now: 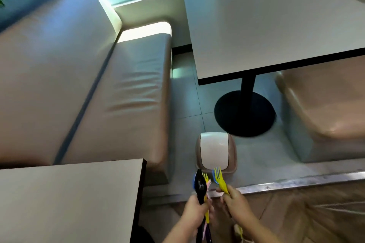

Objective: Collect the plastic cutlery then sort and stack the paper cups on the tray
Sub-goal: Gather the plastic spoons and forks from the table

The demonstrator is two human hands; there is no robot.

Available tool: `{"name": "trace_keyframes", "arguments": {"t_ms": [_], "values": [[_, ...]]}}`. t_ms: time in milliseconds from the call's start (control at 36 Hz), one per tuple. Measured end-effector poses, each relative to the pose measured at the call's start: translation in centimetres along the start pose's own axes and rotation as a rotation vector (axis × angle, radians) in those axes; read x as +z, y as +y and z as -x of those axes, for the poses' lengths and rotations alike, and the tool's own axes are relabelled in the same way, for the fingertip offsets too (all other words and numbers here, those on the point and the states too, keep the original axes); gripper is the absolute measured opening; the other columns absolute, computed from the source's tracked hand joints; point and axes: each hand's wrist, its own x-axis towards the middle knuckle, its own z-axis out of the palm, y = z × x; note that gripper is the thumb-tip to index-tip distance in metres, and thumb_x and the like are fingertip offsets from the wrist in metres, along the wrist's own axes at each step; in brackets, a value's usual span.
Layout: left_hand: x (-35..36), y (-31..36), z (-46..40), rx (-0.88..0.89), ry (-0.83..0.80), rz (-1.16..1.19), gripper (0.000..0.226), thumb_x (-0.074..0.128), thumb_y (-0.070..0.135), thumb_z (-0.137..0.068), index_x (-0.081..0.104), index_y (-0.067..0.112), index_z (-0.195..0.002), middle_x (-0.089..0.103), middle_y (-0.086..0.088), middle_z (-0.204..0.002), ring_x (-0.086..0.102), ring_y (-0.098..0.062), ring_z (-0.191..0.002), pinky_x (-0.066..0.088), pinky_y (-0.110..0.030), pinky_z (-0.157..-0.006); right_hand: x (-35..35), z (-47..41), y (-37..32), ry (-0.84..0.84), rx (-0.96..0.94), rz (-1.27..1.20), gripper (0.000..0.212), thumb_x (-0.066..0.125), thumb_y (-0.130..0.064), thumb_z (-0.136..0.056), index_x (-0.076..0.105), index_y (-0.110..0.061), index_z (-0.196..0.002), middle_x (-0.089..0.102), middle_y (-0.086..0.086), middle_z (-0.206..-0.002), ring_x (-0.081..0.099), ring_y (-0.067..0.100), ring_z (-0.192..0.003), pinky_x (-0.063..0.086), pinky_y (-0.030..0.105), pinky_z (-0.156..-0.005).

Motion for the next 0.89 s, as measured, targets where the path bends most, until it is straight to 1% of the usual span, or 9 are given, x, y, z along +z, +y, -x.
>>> {"name": "trace_keyframes", "arguments": {"t_ms": [56, 139, 194, 278, 417, 583, 694, 806, 889], "values": [[0.1, 0.2, -2.0, -0.027, -0.008, -0.056, 0.032, 0.047, -0.004, -0.093, 0.048, -0.012, -0.124, 0.055, 0.006, -0.044, 0.048, -0.007, -0.035, 0.04, -0.019, -0.041, -0.2, -2.5, 0.8, -0.014, 0.034, 0.021, 0.027, 0.041, 0.0, -0.092, 0.061, -0.011, -0.105, 0.066, 0.013, -0.086, 0.052, 0.013, -0.067, 0.035, 0.012, -0.05], [0.5, 0.7, -5.5, -0.075, 0.005, -0.123, 0.031, 0.05, 0.0, -0.09, 0.055, -0.007, -0.119, 0.063, -0.009, -0.058, 0.048, -0.006, -0.038, 0.042, -0.02, -0.045, -0.8, -6.1, 1.8, -0.033, 0.06, 0.008, 0.02, 0.04, -0.011, -0.097, 0.059, -0.017, -0.101, 0.064, 0.017, -0.099, 0.052, 0.019, -0.083, 0.038, 0.025, -0.066], [0.9, 1.2, -7.6, -0.101, -0.013, -0.145, 0.021, 0.054, 0.008, -0.083, 0.061, -0.001, -0.101, 0.064, -0.004, -0.054, 0.047, -0.005, -0.037, 0.042, -0.021, -0.046, -1.2, -8.4, 2.5, -0.028, 0.078, -0.013, 0.02, 0.039, -0.017, -0.099, 0.057, -0.02, -0.09, 0.059, 0.01, -0.081, 0.05, 0.017, -0.074, 0.035, 0.025, -0.063], [1.6, 1.5, -10.8, -0.168, -0.021, -0.124, 0.012, 0.047, 0.0, -0.091, 0.059, 0.002, -0.091, 0.051, 0.007, -0.039, 0.041, -0.006, -0.032, 0.038, -0.021, -0.04, -1.8, -11.8, 3.6, -0.01, 0.12, 0.011, 0.025, 0.037, -0.02, -0.1, 0.051, -0.023, -0.079, 0.043, -0.001, -0.062, 0.04, 0.009, -0.058, 0.028, 0.02, -0.052], [2.3, 1.7, -16.0, -0.234, 0.002, -0.144, 0.029, 0.043, -0.005, -0.09, 0.05, 0.008, -0.066, 0.048, 0.007, -0.034, 0.039, -0.006, -0.028, 0.036, -0.019, -0.037, -2.2, -16.3, 4.7, -0.08, 0.16, 0.114, 0.02, 0.031, -0.023, -0.101, 0.047, -0.018, -0.091, 0.041, -0.004, -0.064, 0.039, 0.006, -0.06, 0.029, 0.017, -0.052], [2.7, 1.5, -20.6, -0.248, 0.031, -0.165, 0.036, 0.042, -0.008, -0.087, 0.049, 0.009, -0.057, 0.044, 0.004, -0.034, 0.038, -0.006, -0.025, 0.034, -0.018, -0.036, -1.9, -20.6, 4.6, -0.22, 0.223, 0.183, 0.032, 0.028, -0.019, -0.102, 0.04, -0.018, -0.072, 0.04, 0.0, -0.064, 0.039, 0.01, -0.049, 0.033, 0.016, -0.037], [2.9, 1.4, -23.1, -0.263, 0.036, -0.15, 0.034, 0.047, -0.004, -0.089, 0.05, 0.011, -0.06, 0.047, 0.008, -0.035, 0.04, -0.004, -0.03, 0.033, -0.022, -0.042, -1.6, -23.4, 5.4, -0.26, 0.276, 0.188, 0.026, 0.027, -0.017, -0.101, 0.046, -0.011, -0.085, 0.038, 0.001, -0.063, 0.036, 0.012, -0.045, 0.032, 0.018, -0.035], [2.9, 1.3, -25.1, -0.317, 0.051, -0.09, 0.009, 0.06, 0.01, -0.087, 0.06, 0.003, -0.082, 0.054, -0.007, -0.062, 0.048, -0.016, -0.052, 0.04, -0.027, -0.056, -1.2, -25.5, 6.4, -0.259, 0.341, 0.144, 0.026, 0.027, -0.015, -0.101, 0.042, -0.009, -0.082, 0.038, 0.002, -0.064, 0.035, 0.013, -0.044, 0.031, 0.02, -0.037], [2.9, 1.0, -26.7, -0.334, 0.057, -0.037, 0.025, 0.065, 0.018, -0.082, 0.059, -0.003, -0.094, 0.057, -0.011, -0.068, 0.055, -0.021, -0.058, 0.049, -0.032, -0.059, -1.0, -27.0, 7.1, -0.236, 0.402, 0.083, 0.03, 0.028, -0.007, -0.1, 0.038, -0.008, -0.071, 0.04, 0.006, -0.064, 0.037, 0.011, -0.037, 0.033, 0.021, -0.035]]}}
